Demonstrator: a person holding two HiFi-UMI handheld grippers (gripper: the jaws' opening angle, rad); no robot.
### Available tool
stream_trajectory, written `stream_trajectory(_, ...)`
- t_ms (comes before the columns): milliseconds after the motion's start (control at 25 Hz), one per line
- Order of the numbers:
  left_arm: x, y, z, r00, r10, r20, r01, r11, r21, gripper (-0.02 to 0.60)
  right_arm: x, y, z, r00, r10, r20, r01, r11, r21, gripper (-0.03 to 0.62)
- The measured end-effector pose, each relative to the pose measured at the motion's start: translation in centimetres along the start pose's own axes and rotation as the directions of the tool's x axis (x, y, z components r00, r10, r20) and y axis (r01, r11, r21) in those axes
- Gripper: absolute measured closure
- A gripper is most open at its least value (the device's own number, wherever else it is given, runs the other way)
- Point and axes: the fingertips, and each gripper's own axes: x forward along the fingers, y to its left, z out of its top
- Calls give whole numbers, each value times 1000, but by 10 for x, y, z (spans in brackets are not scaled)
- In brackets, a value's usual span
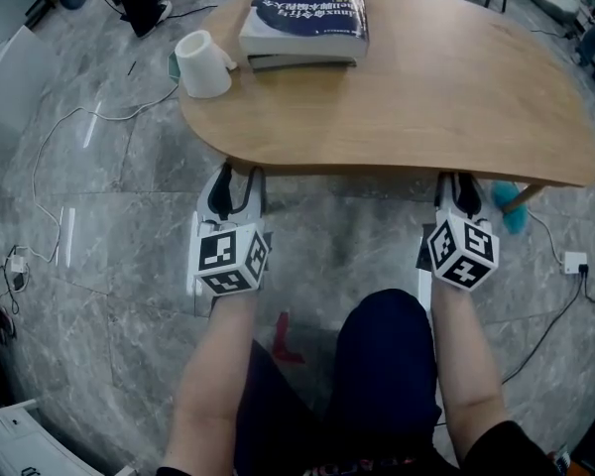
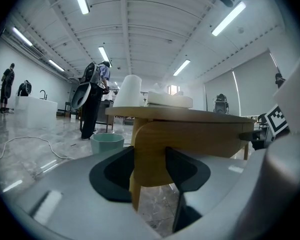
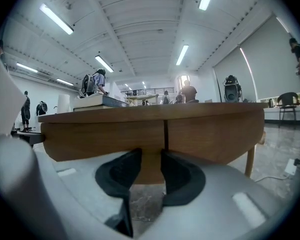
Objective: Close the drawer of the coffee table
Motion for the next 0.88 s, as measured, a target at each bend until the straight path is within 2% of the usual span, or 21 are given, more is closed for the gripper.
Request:
stream_trajectory(480,1,1,-1,1000,-13,-14,13,1000,9,383,0,1,-1,1000,17,-10,-17,1000,-8,487)
stream_trajectory(560,-3,8,-1,1000,13,-17,-13,1000,9,430,0,4,-2,999,30,-27,-31,999,-9,515)
stream_trajectory(640,-10,15,0,999,33,-2,-33,999,-10,557,-2,7,-5,998,48,-41,-48,999,4,585)
stream_trajectory(680,-13,17,0,1000,29,7,-29,999,-17,578,-4,10,-7,997,60,-45,-60,998,7,592)
stream_trajectory(880,-31,16,-7,1000,-6,1,6,1000,9,578,-19,22,-15,992,107,-66,-109,994,-22,592)
